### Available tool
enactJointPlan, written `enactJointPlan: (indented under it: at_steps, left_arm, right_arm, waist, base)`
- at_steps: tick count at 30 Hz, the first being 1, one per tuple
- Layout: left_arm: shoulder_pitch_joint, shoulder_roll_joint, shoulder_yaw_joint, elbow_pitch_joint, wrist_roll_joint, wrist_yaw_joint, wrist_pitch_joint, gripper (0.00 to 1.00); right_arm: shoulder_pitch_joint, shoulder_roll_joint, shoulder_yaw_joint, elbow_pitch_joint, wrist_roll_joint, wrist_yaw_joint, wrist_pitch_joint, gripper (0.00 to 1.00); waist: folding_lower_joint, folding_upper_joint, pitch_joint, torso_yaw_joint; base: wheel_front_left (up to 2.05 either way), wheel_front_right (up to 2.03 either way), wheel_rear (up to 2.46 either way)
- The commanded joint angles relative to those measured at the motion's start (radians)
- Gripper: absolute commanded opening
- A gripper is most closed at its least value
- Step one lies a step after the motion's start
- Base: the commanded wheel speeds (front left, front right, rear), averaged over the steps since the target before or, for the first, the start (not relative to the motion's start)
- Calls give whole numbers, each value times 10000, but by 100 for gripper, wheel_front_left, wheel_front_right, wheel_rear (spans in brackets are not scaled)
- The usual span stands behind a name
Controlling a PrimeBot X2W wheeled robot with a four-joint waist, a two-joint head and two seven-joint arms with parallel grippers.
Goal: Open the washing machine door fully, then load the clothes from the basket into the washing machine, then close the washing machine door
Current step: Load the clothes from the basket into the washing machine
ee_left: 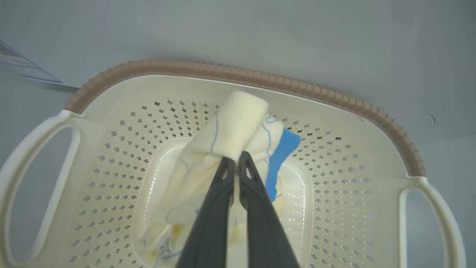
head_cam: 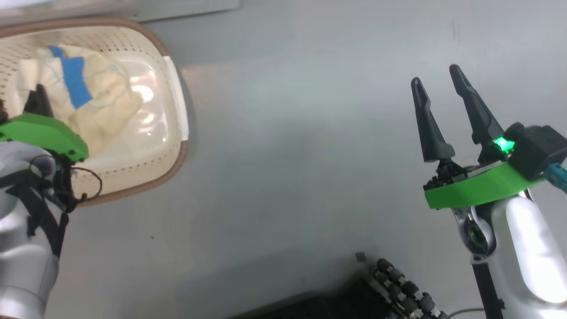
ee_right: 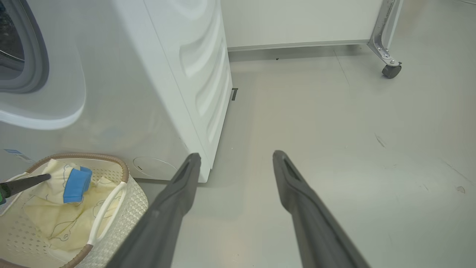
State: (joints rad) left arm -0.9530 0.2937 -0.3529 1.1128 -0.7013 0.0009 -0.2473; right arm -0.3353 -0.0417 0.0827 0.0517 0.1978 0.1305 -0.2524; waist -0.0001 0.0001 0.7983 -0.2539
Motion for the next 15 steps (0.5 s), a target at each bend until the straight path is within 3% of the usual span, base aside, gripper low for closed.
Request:
enactJointPlan:
  at_steps: [1,7,15]
  left_arm:
    - [349,320,245,-336,107,65,-126,0]
    - [1888,336,1022,-3185,928,666,-142,0]
    - [4170,310,1770,-5829,1677,1184,-143,0]
  right_arm:
    - [392,-85,41,-224,-100,2,-73,100]
    - [839,-85,-247,-308,-305,2,156,100]
    - [1382,-85,-397,-259,-230,2,383,100]
  waist:
    - [1,-1,-537,358]
    - [1,-1,-1700,717]
    - [1,-1,-3119,829]
  base:
    - [0,0,0]
    - [0,0,0]
    - [0,0,0]
